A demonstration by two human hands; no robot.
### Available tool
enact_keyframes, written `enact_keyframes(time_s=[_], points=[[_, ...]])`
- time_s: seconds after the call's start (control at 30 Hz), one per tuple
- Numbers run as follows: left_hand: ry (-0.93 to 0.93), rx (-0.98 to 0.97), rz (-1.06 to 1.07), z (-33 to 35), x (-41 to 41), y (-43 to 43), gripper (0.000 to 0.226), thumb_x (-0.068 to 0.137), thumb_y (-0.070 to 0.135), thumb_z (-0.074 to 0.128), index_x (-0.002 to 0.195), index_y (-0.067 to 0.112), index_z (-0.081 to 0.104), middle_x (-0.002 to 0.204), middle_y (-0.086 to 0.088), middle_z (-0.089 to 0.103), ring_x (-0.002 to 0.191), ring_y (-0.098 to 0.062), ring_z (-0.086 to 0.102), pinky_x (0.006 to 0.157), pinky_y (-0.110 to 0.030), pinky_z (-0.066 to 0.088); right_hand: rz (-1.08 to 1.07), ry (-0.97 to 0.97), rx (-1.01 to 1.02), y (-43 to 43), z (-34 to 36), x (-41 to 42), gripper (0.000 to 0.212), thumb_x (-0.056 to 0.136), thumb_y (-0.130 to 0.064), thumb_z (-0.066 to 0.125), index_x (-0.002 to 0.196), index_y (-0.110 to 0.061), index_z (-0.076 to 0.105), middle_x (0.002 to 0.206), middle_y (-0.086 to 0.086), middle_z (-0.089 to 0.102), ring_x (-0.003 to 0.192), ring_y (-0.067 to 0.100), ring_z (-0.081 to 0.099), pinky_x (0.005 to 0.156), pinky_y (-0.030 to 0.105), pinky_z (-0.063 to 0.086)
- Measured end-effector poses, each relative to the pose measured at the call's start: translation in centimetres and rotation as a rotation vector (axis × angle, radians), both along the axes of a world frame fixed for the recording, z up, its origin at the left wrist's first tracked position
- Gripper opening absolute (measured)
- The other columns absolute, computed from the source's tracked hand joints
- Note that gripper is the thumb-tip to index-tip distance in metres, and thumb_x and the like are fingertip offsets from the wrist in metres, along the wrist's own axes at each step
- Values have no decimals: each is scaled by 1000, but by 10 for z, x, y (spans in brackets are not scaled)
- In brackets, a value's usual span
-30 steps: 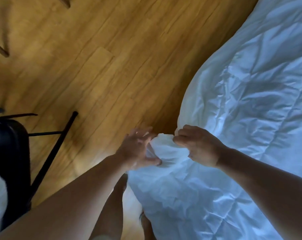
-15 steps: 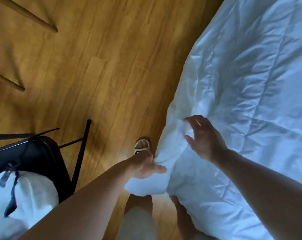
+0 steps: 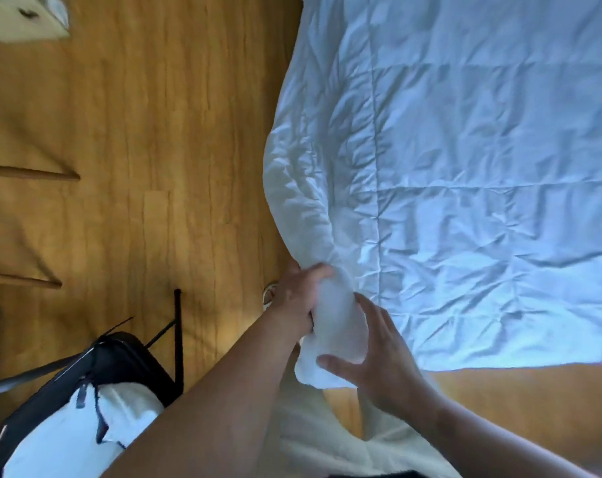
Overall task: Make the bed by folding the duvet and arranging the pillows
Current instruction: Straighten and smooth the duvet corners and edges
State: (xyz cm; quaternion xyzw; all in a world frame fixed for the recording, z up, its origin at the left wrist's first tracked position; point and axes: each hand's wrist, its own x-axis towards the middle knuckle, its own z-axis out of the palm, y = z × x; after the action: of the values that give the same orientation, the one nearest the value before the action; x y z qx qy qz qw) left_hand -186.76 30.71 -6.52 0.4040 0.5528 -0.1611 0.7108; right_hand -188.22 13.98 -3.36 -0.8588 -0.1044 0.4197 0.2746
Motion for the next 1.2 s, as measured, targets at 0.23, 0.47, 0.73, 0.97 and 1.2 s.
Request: enact_keyframes(time_s=[0.23, 0.47, 0.73, 0.97, 1.2], points=[[24, 119, -51, 71, 58, -76, 38, 74, 16, 75, 110, 10, 64, 102, -13, 71, 93, -36, 70, 86, -50, 60, -236, -133, -21, -43, 49, 12, 77, 74, -28, 66, 143, -35, 32, 127, -14, 48, 102, 13, 54, 79, 31, 49], [-398, 386, -831, 123, 64, -84, 81, 72, 31, 72, 141, 53, 35, 130, -5, 52, 117, -23, 59, 93, -43, 58, -227, -143, 172, -128, 112, 61, 20, 77, -20, 62, 92, -29, 50, 66, -2, 59, 64, 16, 55, 53, 28, 41], [-981, 1148, -1710, 158, 103, -63, 37, 73, 58, 58, 102, 35, 59, 158, 3, 34, 152, -23, 17, 122, -51, 8, -321, -123, 313, -138, 182, 65, 11, 74, -17, 58, 82, -23, 63, 74, -3, 63, 67, 7, 55, 64, 27, 45], [-1200, 952, -1707, 280, 174, -97, 22, 87, 39, 72, 90, 23, 56, 64, 7, 58, 60, -13, 57, 59, -27, 43, -797, -468, 484, -158, 263, 67, 46, 80, -27, 67, 122, -40, 54, 91, 3, 69, 84, 26, 66, 78, 52, 55], [-1294, 762, -1826, 335, 194, -207, 48, 87, 60, 63, 74, 15, 52, 63, -3, 51, 62, -23, 48, 61, -36, 42, -1006, -816, 468, -207, 298, 52, 41, 83, -21, 82, 119, -29, 66, 114, -16, 69, 111, -1, 63, 91, 17, 46]])
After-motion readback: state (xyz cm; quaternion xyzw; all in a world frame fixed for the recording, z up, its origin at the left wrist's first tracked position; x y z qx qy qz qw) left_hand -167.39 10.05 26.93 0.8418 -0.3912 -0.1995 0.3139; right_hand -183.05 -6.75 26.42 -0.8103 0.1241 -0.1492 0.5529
